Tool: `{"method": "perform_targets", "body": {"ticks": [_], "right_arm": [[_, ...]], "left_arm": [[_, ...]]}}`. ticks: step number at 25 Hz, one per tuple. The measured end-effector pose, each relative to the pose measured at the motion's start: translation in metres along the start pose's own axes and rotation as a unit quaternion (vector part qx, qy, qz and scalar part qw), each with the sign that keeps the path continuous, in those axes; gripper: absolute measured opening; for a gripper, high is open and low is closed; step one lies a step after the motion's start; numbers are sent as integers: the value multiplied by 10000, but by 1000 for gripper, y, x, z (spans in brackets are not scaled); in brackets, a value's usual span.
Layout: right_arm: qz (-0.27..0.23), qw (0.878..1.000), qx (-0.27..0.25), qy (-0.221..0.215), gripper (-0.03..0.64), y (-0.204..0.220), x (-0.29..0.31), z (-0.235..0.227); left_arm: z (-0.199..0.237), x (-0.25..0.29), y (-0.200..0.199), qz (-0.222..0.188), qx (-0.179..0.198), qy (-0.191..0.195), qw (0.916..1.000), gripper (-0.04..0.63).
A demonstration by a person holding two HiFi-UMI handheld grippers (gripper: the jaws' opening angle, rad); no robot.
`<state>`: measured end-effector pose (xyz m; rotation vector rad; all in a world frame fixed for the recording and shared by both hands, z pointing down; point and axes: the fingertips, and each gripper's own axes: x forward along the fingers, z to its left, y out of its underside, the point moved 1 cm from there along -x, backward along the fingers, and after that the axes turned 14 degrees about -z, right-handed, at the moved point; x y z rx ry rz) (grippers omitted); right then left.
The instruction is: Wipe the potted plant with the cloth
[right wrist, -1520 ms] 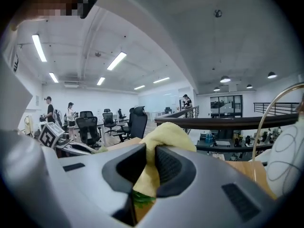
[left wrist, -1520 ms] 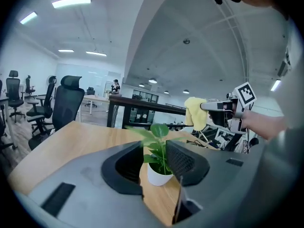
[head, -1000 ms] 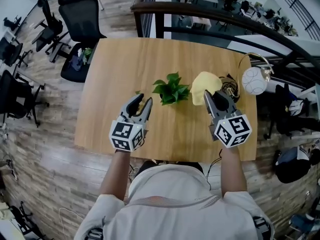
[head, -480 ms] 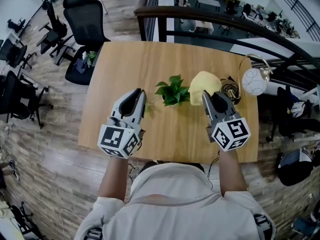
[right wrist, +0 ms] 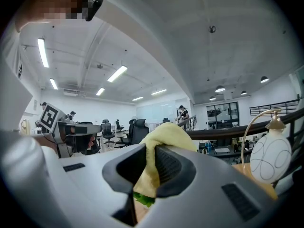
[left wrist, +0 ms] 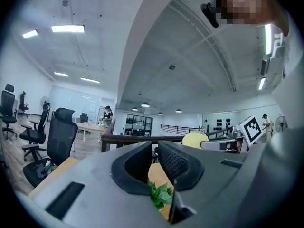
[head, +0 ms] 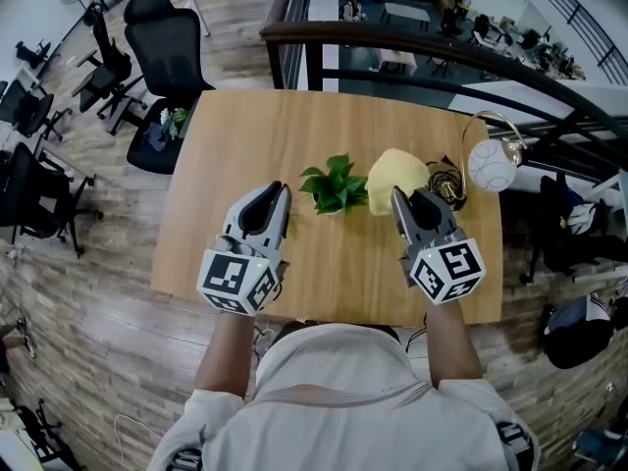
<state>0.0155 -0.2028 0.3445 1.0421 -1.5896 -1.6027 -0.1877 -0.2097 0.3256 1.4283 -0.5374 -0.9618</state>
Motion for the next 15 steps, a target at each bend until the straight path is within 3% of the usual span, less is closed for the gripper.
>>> {"method": "perform_targets", "body": {"ticks": [15], "right_arm": [[14,9999,102,-93,97,5,-6,-6]], "left_arm": [[-12,5,3,80,49,0,10000,43]]}}
